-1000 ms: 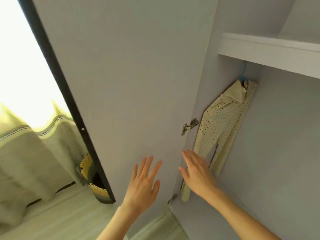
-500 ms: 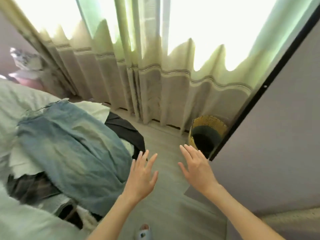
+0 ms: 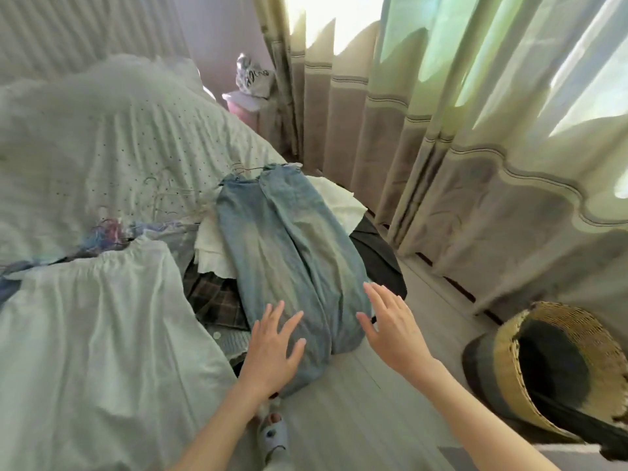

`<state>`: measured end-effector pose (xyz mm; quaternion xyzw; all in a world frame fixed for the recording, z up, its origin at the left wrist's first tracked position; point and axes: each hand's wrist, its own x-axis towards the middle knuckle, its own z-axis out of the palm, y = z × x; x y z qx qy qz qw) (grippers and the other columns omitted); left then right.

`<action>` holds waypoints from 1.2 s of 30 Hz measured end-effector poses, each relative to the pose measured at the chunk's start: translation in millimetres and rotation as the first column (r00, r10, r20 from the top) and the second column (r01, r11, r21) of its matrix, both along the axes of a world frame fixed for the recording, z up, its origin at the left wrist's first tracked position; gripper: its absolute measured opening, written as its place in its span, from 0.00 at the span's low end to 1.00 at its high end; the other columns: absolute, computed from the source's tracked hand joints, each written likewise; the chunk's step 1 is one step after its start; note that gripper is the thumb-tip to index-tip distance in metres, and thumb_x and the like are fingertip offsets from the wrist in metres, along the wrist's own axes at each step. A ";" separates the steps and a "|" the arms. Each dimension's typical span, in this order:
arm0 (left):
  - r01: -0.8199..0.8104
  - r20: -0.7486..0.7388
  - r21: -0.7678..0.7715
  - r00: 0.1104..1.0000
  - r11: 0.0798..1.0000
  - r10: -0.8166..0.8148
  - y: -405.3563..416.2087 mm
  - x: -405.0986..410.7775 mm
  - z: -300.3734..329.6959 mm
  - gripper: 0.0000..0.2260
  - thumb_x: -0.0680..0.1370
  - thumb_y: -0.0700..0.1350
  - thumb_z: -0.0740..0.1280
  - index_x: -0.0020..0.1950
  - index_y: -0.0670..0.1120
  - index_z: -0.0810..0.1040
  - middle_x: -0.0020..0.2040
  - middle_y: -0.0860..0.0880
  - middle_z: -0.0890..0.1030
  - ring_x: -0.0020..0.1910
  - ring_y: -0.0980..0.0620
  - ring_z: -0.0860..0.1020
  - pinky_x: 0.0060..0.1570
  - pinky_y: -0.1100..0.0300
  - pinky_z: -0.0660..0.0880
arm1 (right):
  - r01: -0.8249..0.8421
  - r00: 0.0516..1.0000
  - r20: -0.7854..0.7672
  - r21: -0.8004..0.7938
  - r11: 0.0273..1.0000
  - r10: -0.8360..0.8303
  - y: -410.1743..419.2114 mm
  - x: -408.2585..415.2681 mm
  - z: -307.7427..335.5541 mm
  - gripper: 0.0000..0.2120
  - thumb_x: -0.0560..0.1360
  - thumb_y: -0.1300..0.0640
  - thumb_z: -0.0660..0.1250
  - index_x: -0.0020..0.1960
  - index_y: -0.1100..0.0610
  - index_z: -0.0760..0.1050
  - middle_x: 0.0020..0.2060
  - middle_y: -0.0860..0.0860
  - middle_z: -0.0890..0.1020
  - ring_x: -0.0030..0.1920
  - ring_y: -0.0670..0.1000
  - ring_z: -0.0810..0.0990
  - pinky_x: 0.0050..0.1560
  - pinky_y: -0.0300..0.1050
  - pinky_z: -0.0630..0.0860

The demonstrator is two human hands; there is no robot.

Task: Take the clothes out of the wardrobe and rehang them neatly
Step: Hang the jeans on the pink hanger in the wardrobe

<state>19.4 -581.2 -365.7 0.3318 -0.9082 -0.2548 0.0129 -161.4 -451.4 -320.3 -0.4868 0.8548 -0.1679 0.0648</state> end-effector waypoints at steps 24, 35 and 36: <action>-0.259 0.205 -0.066 0.941 0.964 0.267 -361.4 -96.8 -63.5 0.23 0.81 0.51 0.50 0.76 0.48 0.55 0.76 0.43 0.52 0.76 0.45 0.48 0.73 0.48 0.49 | -0.156 0.988 0.041 0.179 0.971 0.151 -389.1 -205.9 -81.0 0.24 0.79 0.54 0.60 0.72 0.62 0.63 0.68 0.58 0.69 0.67 0.60 0.68 0.66 0.53 0.63; -0.372 0.251 -0.126 0.885 0.920 0.393 -494.9 -190.4 -115.4 0.27 0.78 0.53 0.46 0.76 0.45 0.51 0.77 0.43 0.50 0.75 0.43 0.46 0.72 0.46 0.47 | -0.230 0.973 0.059 0.257 0.939 0.223 -581.7 -303.9 -143.4 0.21 0.79 0.55 0.57 0.70 0.62 0.63 0.64 0.60 0.72 0.63 0.61 0.70 0.63 0.52 0.64; -0.391 0.250 -0.128 0.876 0.911 0.411 -505.7 -194.4 -120.8 0.26 0.80 0.52 0.47 0.76 0.45 0.51 0.77 0.42 0.49 0.75 0.43 0.46 0.72 0.46 0.47 | -0.238 0.971 0.073 0.255 0.937 0.226 -596.1 -305.2 -147.4 0.21 0.79 0.55 0.57 0.70 0.62 0.62 0.64 0.60 0.72 0.62 0.62 0.70 0.62 0.52 0.64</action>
